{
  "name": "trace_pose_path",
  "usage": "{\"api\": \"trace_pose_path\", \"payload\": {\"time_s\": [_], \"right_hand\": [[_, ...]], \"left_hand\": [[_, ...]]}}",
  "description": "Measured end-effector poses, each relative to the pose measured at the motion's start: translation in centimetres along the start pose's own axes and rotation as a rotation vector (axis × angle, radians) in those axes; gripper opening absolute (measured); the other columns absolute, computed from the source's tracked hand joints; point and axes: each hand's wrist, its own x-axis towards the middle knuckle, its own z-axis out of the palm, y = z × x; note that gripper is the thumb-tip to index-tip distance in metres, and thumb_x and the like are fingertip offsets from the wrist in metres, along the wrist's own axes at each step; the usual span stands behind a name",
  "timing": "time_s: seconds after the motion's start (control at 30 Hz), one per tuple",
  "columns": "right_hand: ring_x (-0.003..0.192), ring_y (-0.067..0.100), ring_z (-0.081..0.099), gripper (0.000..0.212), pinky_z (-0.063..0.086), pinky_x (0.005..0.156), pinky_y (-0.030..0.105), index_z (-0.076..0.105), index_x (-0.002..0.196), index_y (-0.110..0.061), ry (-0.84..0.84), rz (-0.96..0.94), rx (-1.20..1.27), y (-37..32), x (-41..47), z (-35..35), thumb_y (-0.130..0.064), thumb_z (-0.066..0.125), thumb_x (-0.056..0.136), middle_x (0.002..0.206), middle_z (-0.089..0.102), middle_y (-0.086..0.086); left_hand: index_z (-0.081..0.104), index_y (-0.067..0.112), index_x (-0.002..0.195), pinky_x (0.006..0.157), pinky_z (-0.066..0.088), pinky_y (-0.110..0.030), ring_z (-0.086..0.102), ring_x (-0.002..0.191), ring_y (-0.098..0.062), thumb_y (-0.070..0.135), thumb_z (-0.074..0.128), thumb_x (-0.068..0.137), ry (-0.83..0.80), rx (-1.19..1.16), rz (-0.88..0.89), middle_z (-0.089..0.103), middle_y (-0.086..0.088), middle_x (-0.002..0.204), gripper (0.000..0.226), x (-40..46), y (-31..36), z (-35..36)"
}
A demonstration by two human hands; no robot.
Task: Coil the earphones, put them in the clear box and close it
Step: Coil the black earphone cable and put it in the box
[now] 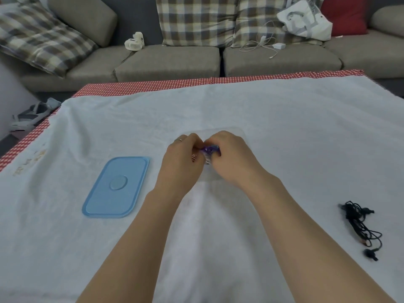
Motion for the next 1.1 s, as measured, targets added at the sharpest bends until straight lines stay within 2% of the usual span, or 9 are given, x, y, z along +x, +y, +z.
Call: {"api": "trace_pose_path", "payload": {"time_s": [0.2,0.3,0.47,0.63,0.73,0.83,0.9,0.97,1.1], "right_hand": [[0.113,0.021,0.056,0.044,0.046,0.092,0.033,0.067,0.119,-0.011,0.241,0.030,0.075,0.4,-3.7,-2.7,0.006,0.047,0.085,0.124,0.062,0.004],[0.113,0.025,0.055,0.043,0.044,0.090,0.036,0.063,0.122,-0.014,0.322,0.104,-0.082,2.1,-5.9,-4.2,0.003,0.049,0.086,0.122,0.060,0.006],[0.124,0.036,0.042,0.055,0.040,0.093,0.042,0.042,0.142,-0.017,0.069,0.534,-0.444,5.9,-10.4,-6.6,-0.014,0.054,0.088,0.133,0.044,0.018],[0.133,0.037,0.024,0.062,0.037,0.094,0.046,0.027,0.149,-0.035,-0.109,0.806,-0.517,8.4,-13.8,-8.1,-0.021,0.047,0.091,0.142,0.023,0.019],[0.129,0.037,0.033,0.062,0.041,0.091,0.044,0.027,0.150,-0.035,-0.185,0.873,-0.459,9.1,-15.0,-8.6,-0.019,0.045,0.093,0.143,0.025,0.018],[0.109,0.032,0.053,0.047,0.051,0.086,0.039,0.042,0.138,-0.025,-0.213,0.826,-0.467,9.4,-15.5,-8.6,-0.016,0.044,0.091,0.128,0.043,0.011],[0.092,0.028,0.060,0.033,0.055,0.080,0.037,0.052,0.120,-0.019,-0.156,0.760,-0.392,9.3,-15.3,-8.5,-0.012,0.044,0.088,0.109,0.054,0.006],[0.078,0.025,0.068,0.026,0.059,0.077,0.039,0.056,0.108,-0.022,-0.091,0.696,-0.146,8.7,-14.8,-8.2,-0.010,0.048,0.086,0.098,0.062,0.006],[0.076,0.025,0.070,0.040,0.061,0.081,0.040,0.056,0.122,-0.024,-0.115,0.620,0.456,5.9,-13.3,-7.1,-0.005,0.059,0.086,0.098,0.071,0.018]], "left_hand": [[0.062,0.017,0.109,0.070,0.049,-0.039,0.058,0.093,-0.026,0.013,0.055,0.094,0.051,0.235,0.091,0.060,-0.003,0.108,0.017,-1.3,0.9,-0.3],[0.062,0.018,0.110,0.068,0.052,-0.039,0.059,0.093,-0.023,0.017,0.055,0.097,0.090,0.185,0.182,0.058,0.001,0.111,0.015,-2.8,2.4,-0.3],[0.064,0.018,0.109,0.074,0.053,-0.040,0.062,0.091,-0.020,0.016,0.060,0.095,-0.004,0.094,0.353,0.062,0.005,0.108,0.015,-6.6,4.9,0.7],[0.059,0.027,0.116,0.083,0.054,-0.038,0.060,0.091,-0.011,0.026,0.055,0.098,-0.373,0.134,0.306,0.061,0.011,0.101,0.019,-9.2,5.4,2.0],[0.058,0.029,0.120,0.088,0.053,-0.040,0.059,0.092,-0.011,0.028,0.054,0.098,-0.532,0.188,0.224,0.063,0.009,0.103,0.023,-10.1,5.2,2.2],[0.058,0.030,0.122,0.090,0.053,-0.038,0.057,0.091,-0.010,0.028,0.056,0.097,-0.603,0.183,0.148,0.062,0.008,0.104,0.025,-10.3,4.7,2.2],[0.059,0.029,0.123,0.089,0.054,-0.035,0.058,0.090,-0.010,0.028,0.058,0.097,-0.611,0.144,0.104,0.063,0.008,0.105,0.027,-10.3,4.6,2.0],[0.058,0.029,0.126,0.087,0.054,-0.029,0.060,0.087,-0.008,0.029,0.060,0.098,-0.600,0.069,0.063,0.064,0.007,0.106,0.028,-10.2,4.6,1.7],[0.050,0.033,0.133,0.073,0.052,-0.021,0.067,0.090,-0.005,0.036,0.061,0.098,-0.563,-0.174,-0.083,0.066,0.011,0.112,0.036,-9.7,4.4,1.0]]}}
